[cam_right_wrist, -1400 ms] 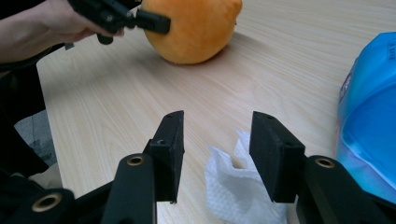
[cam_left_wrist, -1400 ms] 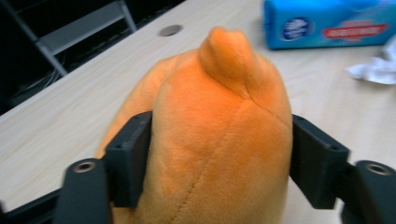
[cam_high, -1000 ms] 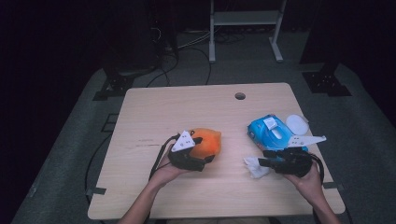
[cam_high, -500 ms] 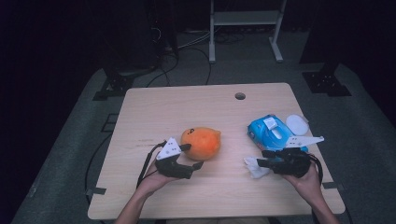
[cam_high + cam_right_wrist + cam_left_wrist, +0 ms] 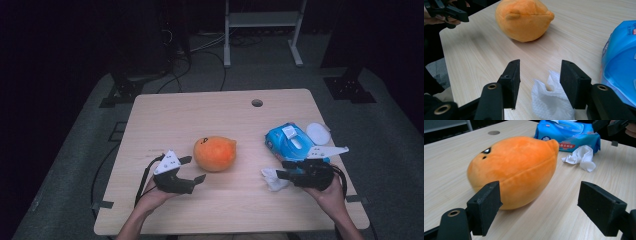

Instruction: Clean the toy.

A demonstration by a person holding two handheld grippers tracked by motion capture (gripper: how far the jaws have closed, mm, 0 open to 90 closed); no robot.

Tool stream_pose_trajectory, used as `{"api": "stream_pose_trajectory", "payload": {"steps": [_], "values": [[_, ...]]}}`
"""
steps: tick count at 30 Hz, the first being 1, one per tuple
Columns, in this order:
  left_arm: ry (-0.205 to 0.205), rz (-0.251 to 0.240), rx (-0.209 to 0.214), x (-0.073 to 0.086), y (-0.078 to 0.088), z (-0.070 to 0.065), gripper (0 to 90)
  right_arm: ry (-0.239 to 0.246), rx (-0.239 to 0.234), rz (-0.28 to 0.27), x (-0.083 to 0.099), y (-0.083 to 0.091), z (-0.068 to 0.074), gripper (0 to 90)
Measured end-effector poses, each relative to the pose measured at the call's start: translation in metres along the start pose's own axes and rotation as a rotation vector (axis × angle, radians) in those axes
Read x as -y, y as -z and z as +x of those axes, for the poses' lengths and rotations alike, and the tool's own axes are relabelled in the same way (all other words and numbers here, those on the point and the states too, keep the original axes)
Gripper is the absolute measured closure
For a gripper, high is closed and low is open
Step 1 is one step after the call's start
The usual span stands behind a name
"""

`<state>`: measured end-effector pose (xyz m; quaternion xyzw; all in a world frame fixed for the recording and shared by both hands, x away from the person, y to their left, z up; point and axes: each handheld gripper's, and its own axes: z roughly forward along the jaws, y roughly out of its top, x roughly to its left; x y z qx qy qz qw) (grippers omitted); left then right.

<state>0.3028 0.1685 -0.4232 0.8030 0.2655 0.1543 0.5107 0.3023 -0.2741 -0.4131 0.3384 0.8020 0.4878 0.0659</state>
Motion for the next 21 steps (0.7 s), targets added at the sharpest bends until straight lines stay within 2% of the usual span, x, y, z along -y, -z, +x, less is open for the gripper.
{"api": "stream_pose_trajectory", "payload": {"steps": [7, 21], "values": [[0.023, 0.013, -0.029, 0.012, 0.013, 0.004, 16.4, 0.000, 0.002, 0.003, 0.001, 0.000, -0.001, 47.9], [0.034, 0.041, -0.062, 0.028, 0.027, 0.007, 14.9, -0.009, 0.004, 0.007, 0.002, 0.000, -0.001, 46.3]]}}
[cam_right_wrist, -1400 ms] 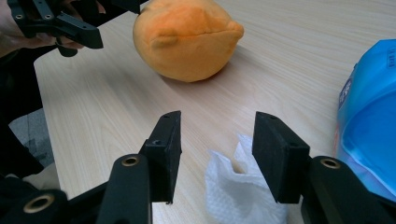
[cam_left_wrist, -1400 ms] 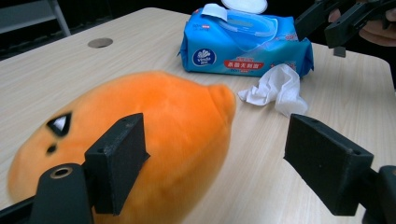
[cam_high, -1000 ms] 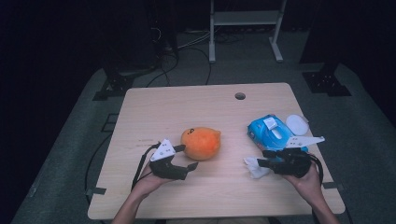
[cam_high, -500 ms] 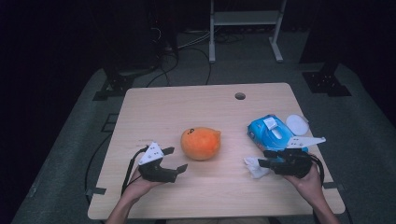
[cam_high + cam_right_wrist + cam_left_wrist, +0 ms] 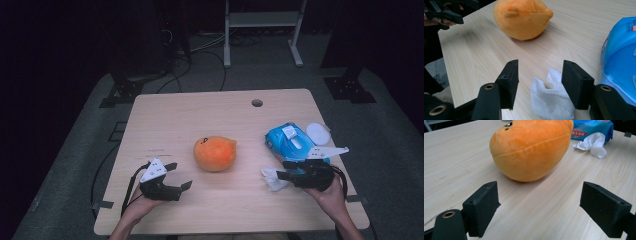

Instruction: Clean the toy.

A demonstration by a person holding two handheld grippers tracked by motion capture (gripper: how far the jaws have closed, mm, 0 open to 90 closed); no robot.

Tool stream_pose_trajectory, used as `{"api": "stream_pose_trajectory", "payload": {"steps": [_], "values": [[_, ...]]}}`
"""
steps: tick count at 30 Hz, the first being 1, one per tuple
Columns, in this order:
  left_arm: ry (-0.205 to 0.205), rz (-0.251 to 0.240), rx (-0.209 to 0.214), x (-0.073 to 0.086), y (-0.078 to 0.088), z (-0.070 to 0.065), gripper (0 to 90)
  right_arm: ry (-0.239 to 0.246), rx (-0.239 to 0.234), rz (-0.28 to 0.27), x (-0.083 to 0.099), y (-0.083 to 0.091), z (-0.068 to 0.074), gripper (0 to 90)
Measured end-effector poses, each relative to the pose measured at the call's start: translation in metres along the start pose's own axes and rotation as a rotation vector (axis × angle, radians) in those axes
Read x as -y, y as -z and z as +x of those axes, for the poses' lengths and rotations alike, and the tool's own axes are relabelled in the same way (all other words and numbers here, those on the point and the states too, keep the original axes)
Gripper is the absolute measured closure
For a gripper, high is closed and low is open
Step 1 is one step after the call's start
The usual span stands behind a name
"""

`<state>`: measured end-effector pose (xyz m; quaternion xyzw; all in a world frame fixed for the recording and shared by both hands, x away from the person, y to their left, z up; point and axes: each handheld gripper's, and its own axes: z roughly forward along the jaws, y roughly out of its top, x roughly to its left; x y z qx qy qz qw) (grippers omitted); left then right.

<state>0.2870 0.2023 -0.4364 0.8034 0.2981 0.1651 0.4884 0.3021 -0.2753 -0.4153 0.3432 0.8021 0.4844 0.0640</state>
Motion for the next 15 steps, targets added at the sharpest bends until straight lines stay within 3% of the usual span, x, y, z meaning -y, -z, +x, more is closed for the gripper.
{"api": "stream_pose_trajectory", "payload": {"steps": [15], "values": [[0.036, 0.009, -0.026, 0.013, 0.011, 0.007, 12.4, 0.005, -0.002, 0.007, 0.000, -0.001, 0.001, 45.5]]}}
